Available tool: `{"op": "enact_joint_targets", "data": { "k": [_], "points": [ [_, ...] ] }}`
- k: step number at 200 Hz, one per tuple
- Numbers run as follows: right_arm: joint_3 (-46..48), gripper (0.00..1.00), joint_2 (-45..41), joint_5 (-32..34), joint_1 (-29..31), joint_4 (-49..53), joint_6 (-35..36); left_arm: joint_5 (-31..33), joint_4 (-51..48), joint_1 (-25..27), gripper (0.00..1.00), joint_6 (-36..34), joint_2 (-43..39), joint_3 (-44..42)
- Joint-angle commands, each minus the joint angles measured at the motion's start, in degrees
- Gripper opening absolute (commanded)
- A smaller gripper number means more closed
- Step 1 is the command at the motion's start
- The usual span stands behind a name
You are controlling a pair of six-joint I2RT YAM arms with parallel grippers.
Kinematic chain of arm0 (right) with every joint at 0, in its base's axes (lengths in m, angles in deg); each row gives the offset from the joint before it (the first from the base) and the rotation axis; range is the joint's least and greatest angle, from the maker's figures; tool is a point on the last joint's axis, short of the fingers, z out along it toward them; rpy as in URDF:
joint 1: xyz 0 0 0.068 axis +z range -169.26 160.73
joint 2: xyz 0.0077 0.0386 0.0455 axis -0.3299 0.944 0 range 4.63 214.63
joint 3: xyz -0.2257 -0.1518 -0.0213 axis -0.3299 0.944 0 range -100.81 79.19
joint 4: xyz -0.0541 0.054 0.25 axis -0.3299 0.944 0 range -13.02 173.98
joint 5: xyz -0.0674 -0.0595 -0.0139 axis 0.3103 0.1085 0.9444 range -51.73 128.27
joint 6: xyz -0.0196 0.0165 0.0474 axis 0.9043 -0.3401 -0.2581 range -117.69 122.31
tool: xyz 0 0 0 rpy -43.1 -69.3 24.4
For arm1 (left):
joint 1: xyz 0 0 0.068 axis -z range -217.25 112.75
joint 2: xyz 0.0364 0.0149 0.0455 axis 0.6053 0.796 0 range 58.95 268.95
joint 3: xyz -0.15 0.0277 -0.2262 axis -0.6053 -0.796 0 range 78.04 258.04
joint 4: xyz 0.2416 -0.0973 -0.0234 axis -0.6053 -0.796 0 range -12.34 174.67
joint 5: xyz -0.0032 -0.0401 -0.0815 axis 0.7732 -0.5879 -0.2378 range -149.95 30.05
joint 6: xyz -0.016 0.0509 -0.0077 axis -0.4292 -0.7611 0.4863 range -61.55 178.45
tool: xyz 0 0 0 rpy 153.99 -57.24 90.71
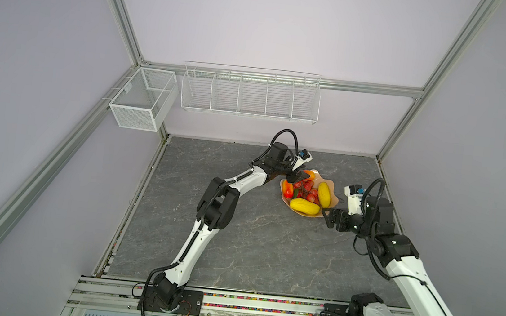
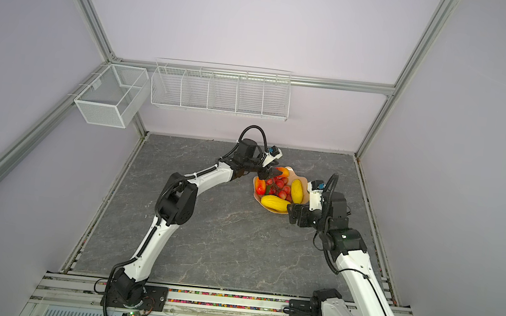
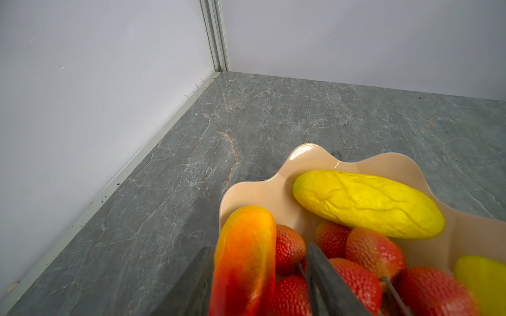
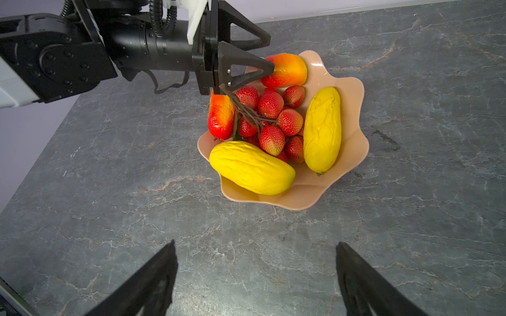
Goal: Place and organize the fake fruits in the fruit bowl
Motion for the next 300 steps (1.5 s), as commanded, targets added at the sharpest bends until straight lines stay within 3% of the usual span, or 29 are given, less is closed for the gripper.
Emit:
{"op": "enact_joint_targets", "data": {
  "k": [1, 40, 69, 77, 81, 90, 107, 125, 140, 161, 177, 192, 220, 233, 245, 262, 277, 289, 300],
  "points": [
    [0.19, 0.91, 0.34, -1.31, -0.37, 0.27, 0.14, -1.78, 1.66, 0.05, 0.54, 0.63, -0.21, 1.42],
    [0.19, 0.91, 0.34, 0.27, -0.44, 0.60, -0.73, 0.97, 16.01, -1.13, 0.60, 10.38, -7.38, -4.90],
    [0.10, 0.89, 1.26, 5.18, -4.87, 0.79, -5.76, 9.10, 24.74, -3.89, 0.69, 20.34, -14.46, -12.22],
    [0.18, 0.89, 1.98, 4.79, -7.08, -0.24, -7.68, 11.32, 26.95, -4.93, 0.73, 23.06, -16.70, -15.74],
    [0.32, 0.89, 2.42, 4.19, -8.27, -0.97, -8.70, 12.39, 28.04, -5.54, 0.86, 24.54, -17.91, -17.64],
    [0.53, 0.89, 3.80, 2.70, -11.28, -2.62, -11.00, 14.22, 30.61, -7.00, 1.00, 27.53, -20.95, -22.36],
    [1.05, 0.89, 7.80, 0.63, -16.37, -7.04, -13.42, 17.47, 37.63, -9.99, 0.99, 32.88, -27.76, -34.53],
    [2.10, 0.89, 13.02, 3.42, -19.07, -13.03, -9.24, 22.65, 40.74, -13.10, 0.99, 35.16, -36.46, -48.32],
    [4.13, 0.89, 15.06, 11.50, -19.25, -18.51, -5.52, 30.77, 35.60, -14.72, 0.99, 30.65, -45.01, -58.67],
    [11.53, 0.89, 14.81, 21.01, -19.14, -32.04, -2.71, 48.91, 26.80, -14.79, 0.99, 20.80, -56.05, -70.58],
    [19.38, 0.89, 16.45, 23.98, -18.69, -47.97, 0.13, 67.18, 27.05, -14.96, 0.99, 20.34, -61.79, -79.04],
    [21.97, 0.89, 19.73, 21.90, -18.53, -55.74, 0.76, 73.32, 31.53, -16.29, 0.99, 17.13, -64.78, -87.12],
    [23.13, 0.88, 25.31, 21.06, -16.48, -66.82, 3.96, 72.98, 46.82, -19.30, 0.99, 14.54, -62.68, -97.51],
    [22.95, 0.88, 27.90, 19.22, -15.89, -68.43, 5.41, 71.58, 47.58, -20.10, 0.99, 15.41, -62.10, -97.21],
    [24.79, 0.88, 31.59, 16.35, -14.08, -75.95, 9.01, 67.40, 51.35, -22.28, 0.99, 16.24, -59.90, -97.71],
    [25.96, 0.88, 37.31, 14.27, -11.65, -85.19, 13.38, 68.95, 56.33, -25.57, 0.99, 19.72, -56.33, -97.99],
    [22.48, 0.88, 34.76, 13.66, -11.93, -73.92, 12.60, 62.83, 51.98, -28.00, 0.99, 22.17, -58.69, -98.48],
    [23.20, 0.88, 36.58, 11.73, -12.99, -78.63, 11.89, 60.15, 55.25, -30.10, 0.98, 24.22, -56.75, -99.95],
    [22.50, 0.88, 35.43, 11.65, -13.05, -75.09, 12.07, 60.04, 62.14, -31.84, 0.99, 24.67, -53.24, -100.26]
  ]
}}
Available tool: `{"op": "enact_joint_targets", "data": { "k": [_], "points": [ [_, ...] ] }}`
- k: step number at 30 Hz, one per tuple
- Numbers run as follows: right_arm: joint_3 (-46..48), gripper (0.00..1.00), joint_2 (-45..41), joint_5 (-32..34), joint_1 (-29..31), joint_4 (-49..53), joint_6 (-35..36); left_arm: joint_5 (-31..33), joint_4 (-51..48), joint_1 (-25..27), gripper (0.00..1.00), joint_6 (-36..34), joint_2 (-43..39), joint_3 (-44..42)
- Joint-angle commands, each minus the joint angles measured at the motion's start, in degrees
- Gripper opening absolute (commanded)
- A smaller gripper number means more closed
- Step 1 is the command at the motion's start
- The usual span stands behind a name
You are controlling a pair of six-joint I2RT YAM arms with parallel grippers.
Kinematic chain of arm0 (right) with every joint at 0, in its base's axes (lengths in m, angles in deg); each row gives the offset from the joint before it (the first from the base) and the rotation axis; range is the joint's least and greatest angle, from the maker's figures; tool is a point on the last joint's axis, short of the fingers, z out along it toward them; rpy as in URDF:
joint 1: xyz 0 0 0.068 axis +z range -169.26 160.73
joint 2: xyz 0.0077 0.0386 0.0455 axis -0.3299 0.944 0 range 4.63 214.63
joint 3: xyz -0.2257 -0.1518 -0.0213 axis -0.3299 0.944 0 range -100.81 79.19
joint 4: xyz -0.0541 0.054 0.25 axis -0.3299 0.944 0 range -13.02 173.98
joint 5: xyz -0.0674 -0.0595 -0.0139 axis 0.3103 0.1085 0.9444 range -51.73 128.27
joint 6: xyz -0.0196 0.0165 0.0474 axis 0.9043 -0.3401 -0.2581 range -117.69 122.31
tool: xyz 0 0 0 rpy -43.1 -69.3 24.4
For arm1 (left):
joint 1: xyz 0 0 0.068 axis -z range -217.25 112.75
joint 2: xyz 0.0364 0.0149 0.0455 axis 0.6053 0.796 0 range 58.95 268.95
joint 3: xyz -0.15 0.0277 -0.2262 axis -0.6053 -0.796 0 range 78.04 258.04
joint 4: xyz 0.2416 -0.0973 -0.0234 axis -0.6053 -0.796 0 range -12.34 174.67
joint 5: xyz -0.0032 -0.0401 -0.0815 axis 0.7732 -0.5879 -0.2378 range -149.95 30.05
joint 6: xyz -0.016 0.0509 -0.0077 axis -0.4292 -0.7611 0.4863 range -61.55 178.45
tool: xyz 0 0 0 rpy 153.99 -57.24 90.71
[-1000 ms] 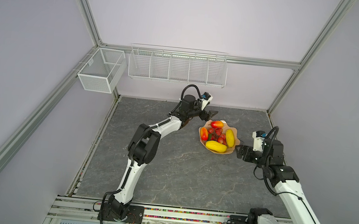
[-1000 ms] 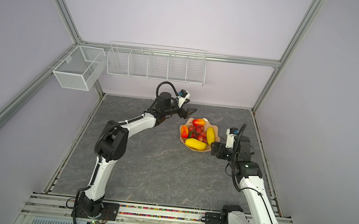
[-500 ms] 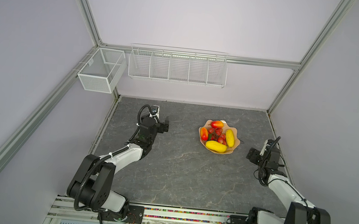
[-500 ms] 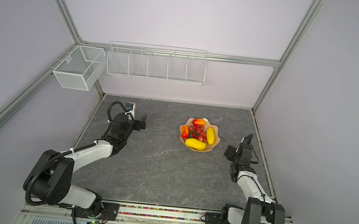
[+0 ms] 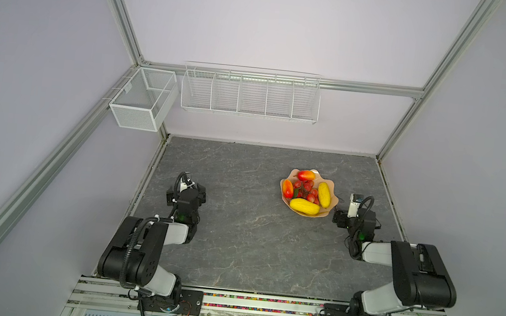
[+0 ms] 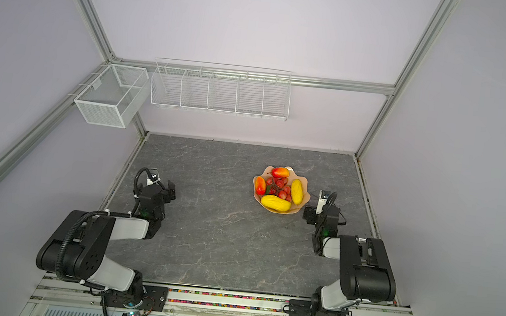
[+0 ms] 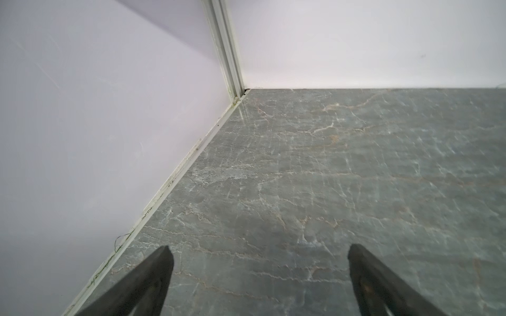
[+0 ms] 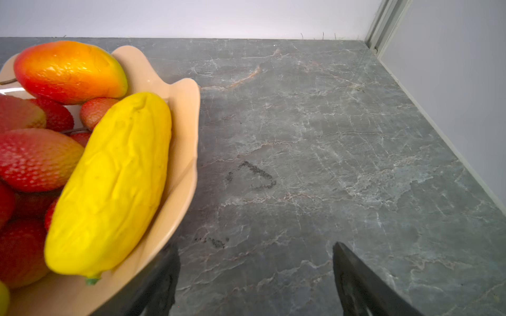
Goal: Place and organize the fake fruits in the fruit bowl
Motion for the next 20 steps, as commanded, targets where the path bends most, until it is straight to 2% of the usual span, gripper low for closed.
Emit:
{"op": "enact_joint_targets", "data": {
  "k": [1, 3, 6, 8, 20],
  "points": [
    [-1.32, 0.88, -0.71, -2.69, -0.75, -1.65, 2.41, -4.21, 10.36, -2.89, 0.99, 4.06, 3.69, -1.30],
    [-0.77, 0.88, -0.13, -2.41, -0.70, -3.96, 2.58, -5.16, -3.24, -3.52, 0.99, 6.76, -0.19, 2.03],
    [-1.12, 0.88, -0.58, -2.71, -0.65, -2.36, 2.47, -5.49, 7.53, -3.72, 0.99, 4.75, 3.16, -0.59],
    [-1.03, 0.88, -0.26, -2.44, -0.69, -3.18, 2.58, -5.97, 5.19, -3.72, 0.99, 5.38, 1.76, -0.71],
    [-1.00, 0.88, -0.50, -2.52, -0.63, -2.76, 2.58, -5.76, 7.08, -3.64, 0.99, 5.05, 2.75, -0.85]
  ]
}}
